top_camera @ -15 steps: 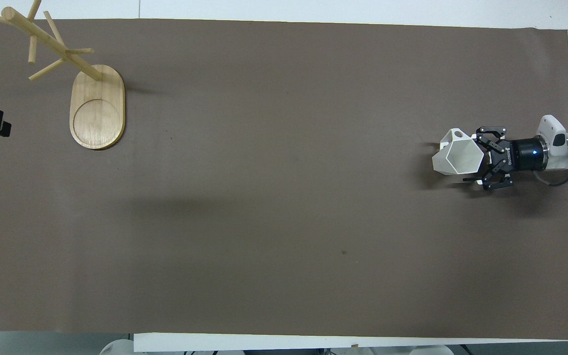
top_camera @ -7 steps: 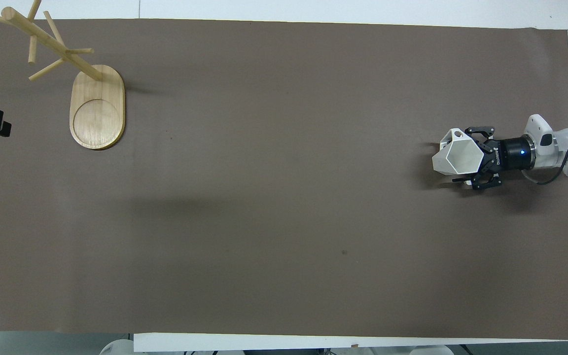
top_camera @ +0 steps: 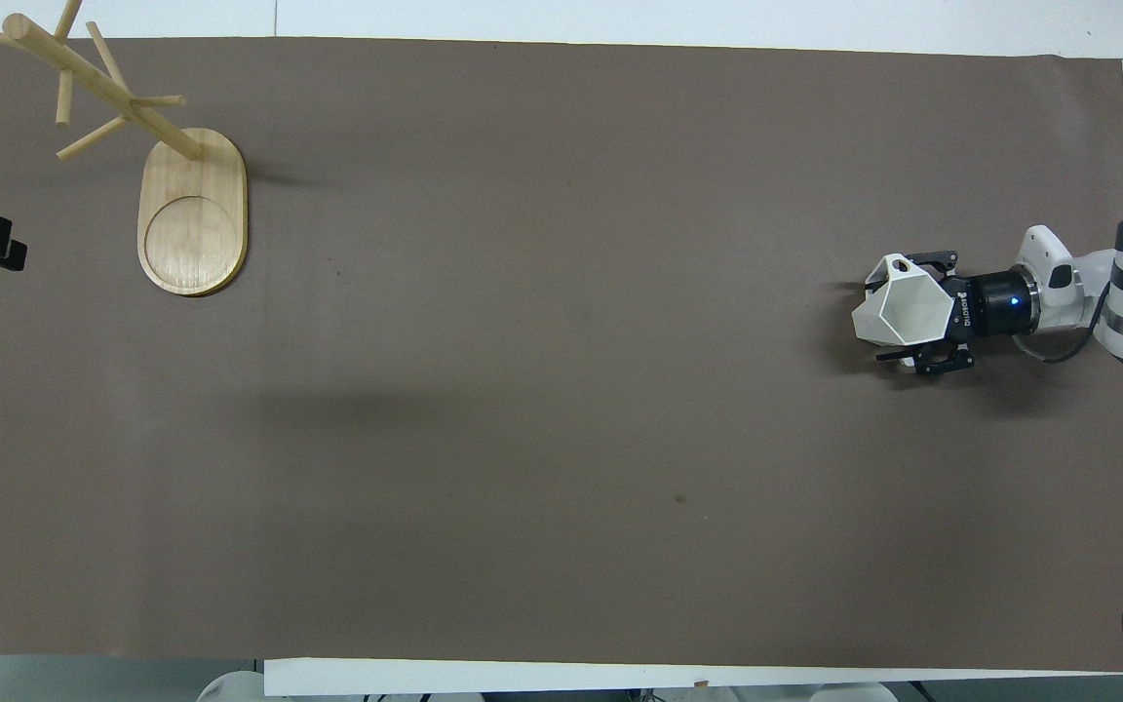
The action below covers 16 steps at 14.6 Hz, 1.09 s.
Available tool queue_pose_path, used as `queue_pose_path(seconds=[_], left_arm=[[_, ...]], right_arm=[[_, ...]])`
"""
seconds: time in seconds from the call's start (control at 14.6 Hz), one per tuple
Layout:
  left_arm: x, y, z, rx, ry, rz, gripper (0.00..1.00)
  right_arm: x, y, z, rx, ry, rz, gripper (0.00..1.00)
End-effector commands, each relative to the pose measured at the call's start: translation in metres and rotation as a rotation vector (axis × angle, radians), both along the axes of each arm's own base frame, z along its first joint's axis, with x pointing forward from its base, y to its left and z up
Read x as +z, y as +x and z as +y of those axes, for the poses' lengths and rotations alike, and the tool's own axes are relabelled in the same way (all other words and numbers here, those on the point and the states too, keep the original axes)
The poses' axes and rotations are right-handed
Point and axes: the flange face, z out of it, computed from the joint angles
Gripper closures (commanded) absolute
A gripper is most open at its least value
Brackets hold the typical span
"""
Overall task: Hang cup on rack
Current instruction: 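Lift the cup with the right gripper while the left gripper reaches toward it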
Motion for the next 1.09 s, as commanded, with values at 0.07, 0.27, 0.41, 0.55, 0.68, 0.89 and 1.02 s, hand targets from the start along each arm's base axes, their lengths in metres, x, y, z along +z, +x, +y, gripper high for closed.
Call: queue_pose_path(seconds=[0.07, 0.27, 0.41, 0.55, 0.68, 0.89, 1.02], left_arm=[[0.001, -0.007, 0.002, 0.005, 0.024, -0.009, 0.00], [0.001, -0.009, 0.005, 0.010, 0.026, 0.003, 0.00], [0.003, -0.007, 0.007, 0.021, 0.022, -0.003, 0.00], [0.003, -0.007, 0.000, 0.047, 0.023, -0.008, 0.00], [0.004, -0.008, -0.022, 0.144, 0.030, -0.016, 0.00], [0.005, -0.021, -0.089, 0.213, 0.040, -0.027, 0.00], [0.002, -0.034, -0.150, 0.278, 0.030, -0.070, 0.00]], right_arm=[[0.011, 0.004, 0.010, -0.019, 0.005, 0.013, 0.74], [0.069, 0.035, 0.073, 0.014, -0.061, 0.019, 0.74], [0.102, 0.060, 0.135, -0.042, -0.053, 0.017, 0.74], [0.109, 0.073, 0.205, -0.091, 0.007, 0.051, 0.74], [0.119, 0.080, 0.265, -0.147, 0.053, 0.103, 0.74], [0.140, 0.081, 0.340, -0.242, -0.007, 0.149, 0.74], [0.149, 0.072, 0.381, -0.267, -0.051, 0.125, 0.74]])
